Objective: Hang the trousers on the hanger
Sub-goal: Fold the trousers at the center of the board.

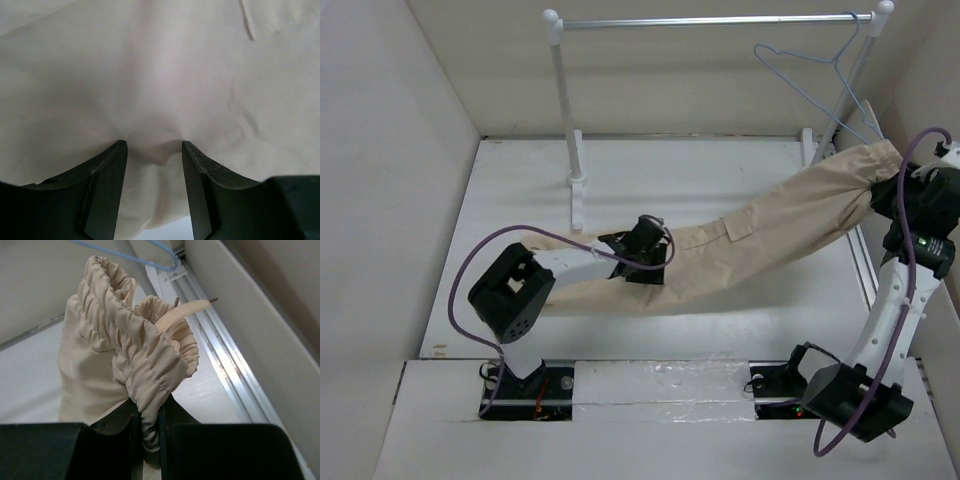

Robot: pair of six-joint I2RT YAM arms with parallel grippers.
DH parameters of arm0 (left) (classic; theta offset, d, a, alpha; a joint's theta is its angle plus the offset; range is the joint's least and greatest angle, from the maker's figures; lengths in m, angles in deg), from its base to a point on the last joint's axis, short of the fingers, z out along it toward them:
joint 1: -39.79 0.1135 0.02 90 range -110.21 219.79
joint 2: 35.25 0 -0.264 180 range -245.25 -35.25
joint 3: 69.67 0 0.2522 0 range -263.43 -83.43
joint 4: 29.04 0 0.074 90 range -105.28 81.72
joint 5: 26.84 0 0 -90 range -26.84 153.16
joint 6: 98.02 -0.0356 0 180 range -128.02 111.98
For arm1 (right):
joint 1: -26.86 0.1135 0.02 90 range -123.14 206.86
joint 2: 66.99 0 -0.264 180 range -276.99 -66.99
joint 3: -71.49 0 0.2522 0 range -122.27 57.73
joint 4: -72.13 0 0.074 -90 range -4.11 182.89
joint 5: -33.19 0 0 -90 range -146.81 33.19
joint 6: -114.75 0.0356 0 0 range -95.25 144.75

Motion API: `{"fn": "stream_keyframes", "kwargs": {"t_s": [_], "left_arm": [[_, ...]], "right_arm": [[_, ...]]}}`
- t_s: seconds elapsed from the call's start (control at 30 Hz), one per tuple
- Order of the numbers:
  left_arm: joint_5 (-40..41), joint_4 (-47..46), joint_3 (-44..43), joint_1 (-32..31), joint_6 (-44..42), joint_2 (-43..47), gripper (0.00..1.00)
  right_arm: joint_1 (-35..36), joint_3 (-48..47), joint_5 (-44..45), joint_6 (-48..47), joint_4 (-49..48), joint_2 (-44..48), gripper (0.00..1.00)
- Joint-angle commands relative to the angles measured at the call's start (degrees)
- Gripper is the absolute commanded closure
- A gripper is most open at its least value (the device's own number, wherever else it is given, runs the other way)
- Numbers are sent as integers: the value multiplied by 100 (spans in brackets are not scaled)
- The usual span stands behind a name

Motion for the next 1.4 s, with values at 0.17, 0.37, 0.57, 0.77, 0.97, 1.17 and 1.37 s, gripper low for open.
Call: {"fn": "stream_keyframes", "kwargs": {"t_s": [0.17, 0.37, 0.57, 0.77, 0.97, 1.17, 1.37], "left_arm": [[-347, 586, -2145, -924, 242, -977, 54], [66, 1016, -2375, 207, 216, 382, 52], [155, 1535, -2411, 2540, -223, 2252, 50], [282, 1571, -2472, 3732, -355, 2810, 50], [873, 1746, -2989, 4059, -540, 2987, 48], [1041, 1755, -3289, 4059, -522, 2987, 47], [1427, 1844, -3140, 4059, -593, 3179, 47]], "right_arm": [[1110, -497, 220, -482, 838, 266, 100], [3023, -312, 517, -114, 470, 284, 100], [5701, -687, 1789, 720, -31, -461, 100], [7096, -1523, 2504, 933, -226, -1569, 100], [8538, -2877, 2452, 924, -252, -3289, 100], [9469, -3905, 1899, 872, -348, -4794, 100], [9841, -4714, 853, 609, -254, -6034, 37]]}}
